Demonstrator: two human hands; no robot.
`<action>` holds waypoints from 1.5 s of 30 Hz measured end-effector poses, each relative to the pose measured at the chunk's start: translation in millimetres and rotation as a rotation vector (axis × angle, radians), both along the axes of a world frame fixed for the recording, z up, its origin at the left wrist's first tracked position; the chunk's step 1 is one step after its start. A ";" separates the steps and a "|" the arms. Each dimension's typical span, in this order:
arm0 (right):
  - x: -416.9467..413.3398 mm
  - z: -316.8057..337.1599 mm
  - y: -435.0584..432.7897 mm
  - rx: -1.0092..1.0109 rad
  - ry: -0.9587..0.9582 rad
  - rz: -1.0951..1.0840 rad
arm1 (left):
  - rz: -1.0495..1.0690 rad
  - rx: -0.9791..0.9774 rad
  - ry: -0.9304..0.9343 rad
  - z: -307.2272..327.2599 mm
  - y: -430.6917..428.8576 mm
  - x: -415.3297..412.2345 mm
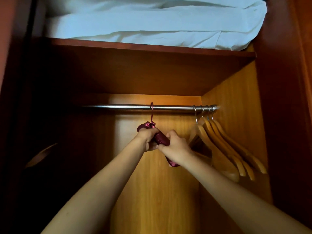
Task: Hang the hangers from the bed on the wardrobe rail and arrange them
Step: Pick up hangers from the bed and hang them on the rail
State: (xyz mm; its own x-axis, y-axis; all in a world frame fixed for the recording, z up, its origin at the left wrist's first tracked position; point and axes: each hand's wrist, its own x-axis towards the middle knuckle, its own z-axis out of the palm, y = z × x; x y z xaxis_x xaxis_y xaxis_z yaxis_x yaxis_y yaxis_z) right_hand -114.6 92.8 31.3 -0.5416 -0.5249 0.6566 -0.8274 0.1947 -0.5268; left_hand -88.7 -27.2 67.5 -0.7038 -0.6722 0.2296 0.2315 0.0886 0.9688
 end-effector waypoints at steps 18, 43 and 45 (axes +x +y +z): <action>50.4 31.2 -122.6 -0.124 -0.288 0.383 | 0.102 0.059 -0.023 29.2 -117.5 56.6; 14.3 22.7 -51.9 -0.101 0.078 -0.057 | 0.604 -0.690 -0.384 44.9 -62.0 71.1; 10.6 22.0 -31.5 -0.123 0.097 -0.102 | 0.578 -0.817 -0.381 43.9 -36.3 67.3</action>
State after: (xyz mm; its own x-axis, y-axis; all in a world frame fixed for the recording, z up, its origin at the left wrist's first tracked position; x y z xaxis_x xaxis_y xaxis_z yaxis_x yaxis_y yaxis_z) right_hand -104.0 61.2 53.3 -0.5192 -0.3831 0.7639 -0.8545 0.2196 -0.4707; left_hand -21.3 -63.5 111.5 -0.4482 -0.6686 0.5934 -0.3581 0.7425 0.5661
